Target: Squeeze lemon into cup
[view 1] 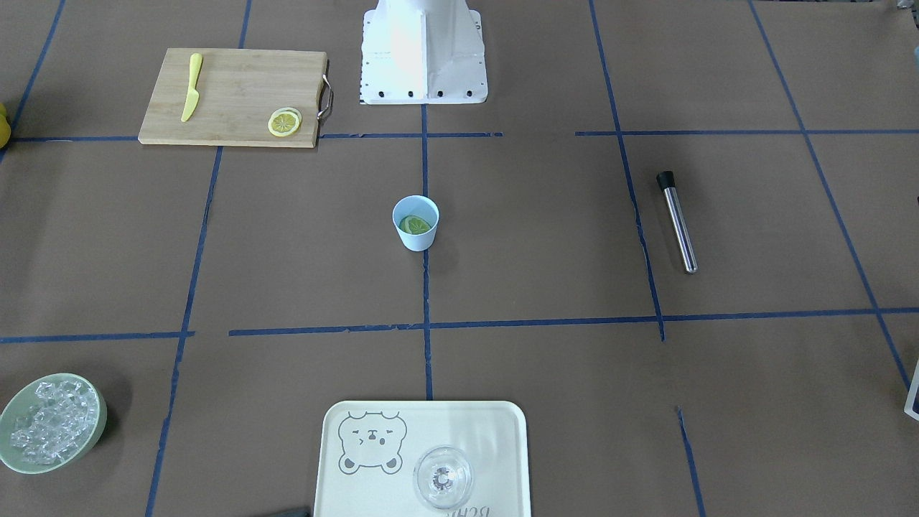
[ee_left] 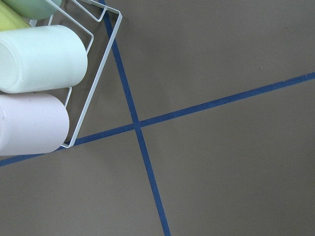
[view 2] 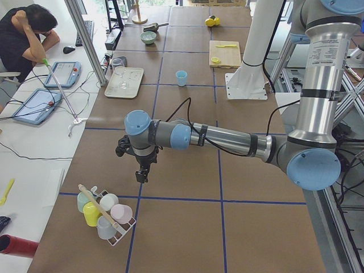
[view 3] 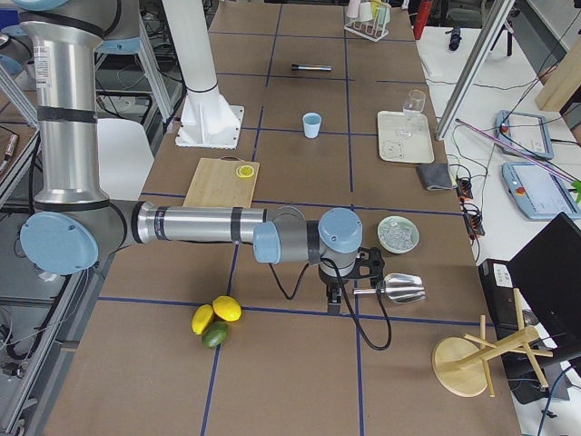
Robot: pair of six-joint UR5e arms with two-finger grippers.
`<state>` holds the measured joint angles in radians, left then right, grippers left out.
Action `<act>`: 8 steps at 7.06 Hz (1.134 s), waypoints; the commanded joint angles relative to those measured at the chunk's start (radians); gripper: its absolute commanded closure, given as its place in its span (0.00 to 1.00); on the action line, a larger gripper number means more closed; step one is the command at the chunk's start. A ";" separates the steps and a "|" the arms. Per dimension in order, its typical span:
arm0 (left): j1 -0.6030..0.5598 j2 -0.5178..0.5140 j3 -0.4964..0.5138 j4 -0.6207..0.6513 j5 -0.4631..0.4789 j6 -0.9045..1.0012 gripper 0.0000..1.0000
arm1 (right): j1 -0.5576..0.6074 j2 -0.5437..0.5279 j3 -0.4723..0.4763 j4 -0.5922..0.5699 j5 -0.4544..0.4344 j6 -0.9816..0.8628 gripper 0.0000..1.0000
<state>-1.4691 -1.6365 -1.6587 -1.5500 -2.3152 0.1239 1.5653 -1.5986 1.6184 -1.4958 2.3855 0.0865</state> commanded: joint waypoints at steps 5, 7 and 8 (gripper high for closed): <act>-0.123 0.046 0.074 -0.059 -0.004 0.003 0.00 | -0.001 -0.052 0.052 -0.003 0.014 0.001 0.00; -0.122 0.043 0.077 -0.065 -0.003 0.000 0.00 | -0.001 -0.052 0.047 -0.001 0.011 0.001 0.00; -0.122 0.043 0.068 -0.064 -0.004 -0.004 0.00 | -0.001 -0.050 0.047 0.000 0.009 0.001 0.00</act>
